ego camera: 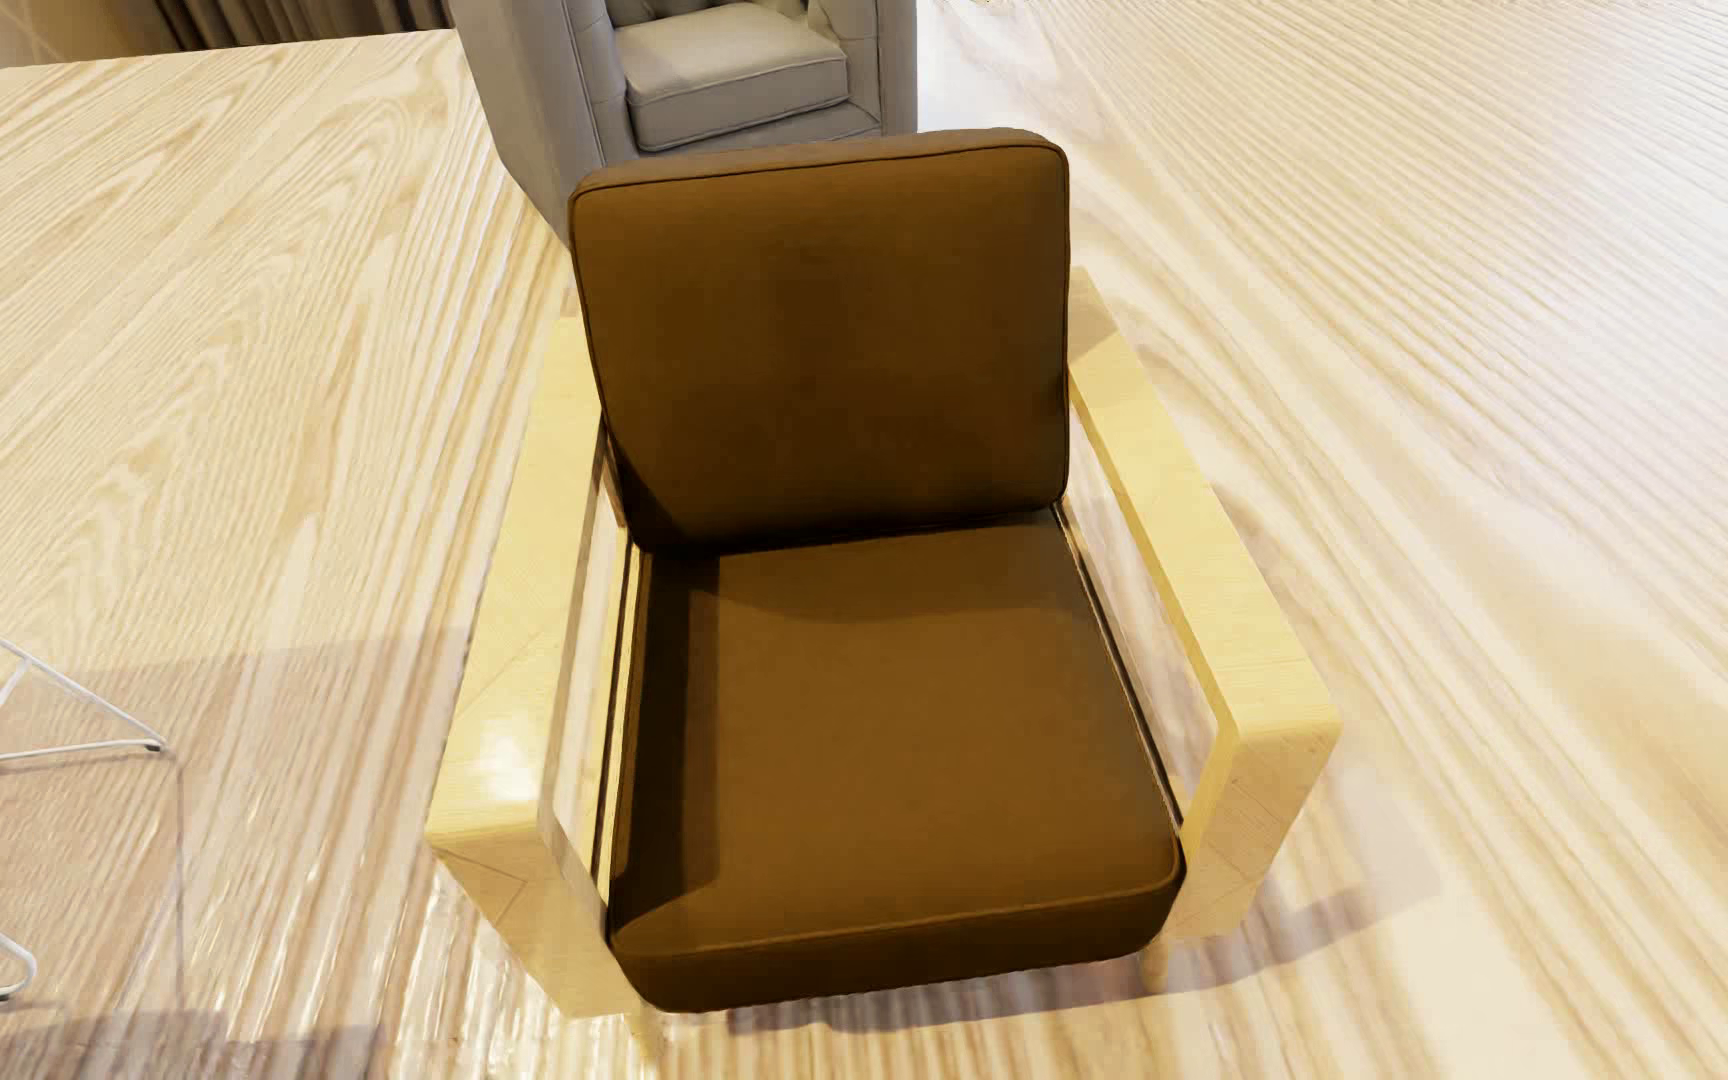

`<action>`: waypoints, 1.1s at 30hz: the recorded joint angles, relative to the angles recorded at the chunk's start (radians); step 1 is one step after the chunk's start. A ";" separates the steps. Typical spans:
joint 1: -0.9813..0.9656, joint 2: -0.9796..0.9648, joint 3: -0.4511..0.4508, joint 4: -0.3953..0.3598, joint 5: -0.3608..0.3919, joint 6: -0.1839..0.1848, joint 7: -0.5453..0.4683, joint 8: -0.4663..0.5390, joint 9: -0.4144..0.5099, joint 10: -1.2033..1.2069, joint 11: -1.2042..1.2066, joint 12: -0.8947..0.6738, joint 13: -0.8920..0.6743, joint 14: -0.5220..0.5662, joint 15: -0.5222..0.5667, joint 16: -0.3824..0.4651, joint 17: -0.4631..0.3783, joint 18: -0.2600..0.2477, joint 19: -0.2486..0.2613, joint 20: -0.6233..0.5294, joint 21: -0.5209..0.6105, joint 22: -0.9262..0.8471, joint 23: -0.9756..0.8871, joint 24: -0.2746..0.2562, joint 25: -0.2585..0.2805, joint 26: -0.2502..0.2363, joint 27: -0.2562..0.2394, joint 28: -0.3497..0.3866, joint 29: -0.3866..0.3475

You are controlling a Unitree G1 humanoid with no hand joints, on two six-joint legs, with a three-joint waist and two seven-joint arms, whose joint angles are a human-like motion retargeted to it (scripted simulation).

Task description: Stand still

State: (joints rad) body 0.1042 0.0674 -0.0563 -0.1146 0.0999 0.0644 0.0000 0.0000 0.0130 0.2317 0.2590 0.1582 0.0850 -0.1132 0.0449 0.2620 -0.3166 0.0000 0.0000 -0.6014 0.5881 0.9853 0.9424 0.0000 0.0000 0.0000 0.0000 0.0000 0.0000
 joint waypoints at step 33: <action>0.000 0.016 -0.025 -0.016 -0.020 -0.005 0.000 0.000 -0.018 -0.013 -0.026 0.008 0.024 -0.004 -0.011 -0.017 -0.001 0.000 0.000 0.044 -0.063 0.023 -0.012 0.000 0.000 0.000 0.000 0.000 0.000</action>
State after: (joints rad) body 0.1040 0.0838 -0.0809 -0.1308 0.0800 0.0590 0.0000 0.0000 -0.0054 0.2189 0.2330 0.1660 0.1095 -0.1173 0.0341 0.2450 -0.3179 0.0000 0.0000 -0.5577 0.5251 1.0082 0.9304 0.0000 0.0000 0.0000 0.0000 0.0000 0.0000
